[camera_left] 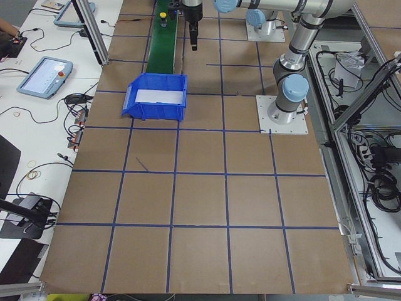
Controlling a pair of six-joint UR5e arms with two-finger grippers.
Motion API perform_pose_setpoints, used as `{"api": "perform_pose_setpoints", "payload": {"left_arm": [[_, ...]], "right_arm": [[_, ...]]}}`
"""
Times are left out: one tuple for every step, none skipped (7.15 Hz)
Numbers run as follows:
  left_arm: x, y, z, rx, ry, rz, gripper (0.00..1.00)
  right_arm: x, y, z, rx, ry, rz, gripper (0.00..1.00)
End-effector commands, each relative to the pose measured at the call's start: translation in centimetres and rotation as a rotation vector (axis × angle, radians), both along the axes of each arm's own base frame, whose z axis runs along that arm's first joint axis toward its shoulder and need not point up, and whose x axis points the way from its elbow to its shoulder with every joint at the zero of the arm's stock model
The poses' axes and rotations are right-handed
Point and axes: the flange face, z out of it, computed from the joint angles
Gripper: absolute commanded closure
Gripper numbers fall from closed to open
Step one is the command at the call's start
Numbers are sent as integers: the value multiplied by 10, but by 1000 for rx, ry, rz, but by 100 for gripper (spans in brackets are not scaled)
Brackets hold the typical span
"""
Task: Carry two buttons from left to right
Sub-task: 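Lift the red button with the right gripper and carry it away from the belt, then lower the red button into the far blue bin and open the right gripper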
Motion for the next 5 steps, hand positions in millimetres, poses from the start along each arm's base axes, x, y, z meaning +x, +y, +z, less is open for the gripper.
{"api": "perform_pose_setpoints", "payload": {"left_arm": [[0, 0, 0, 0, -1, -3, 0], [0, 0, 0, 0, 0, 2, 0], [0, 0, 0, 0, 0, 2, 0], [0, 0, 0, 0, 0, 0, 0], [0, 0, 0, 0, 0, 0, 0]], "right_arm": [[-37, -18, -56, 3, -3, 35, 96], [-46, -26, -63, -3, 19, 43, 95], [-49, -26, -66, 13, 33, 41, 94], [-52, -21, -70, 60, 70, 27, 89], [-54, -16, -72, 95, 94, 3, 89]]}}
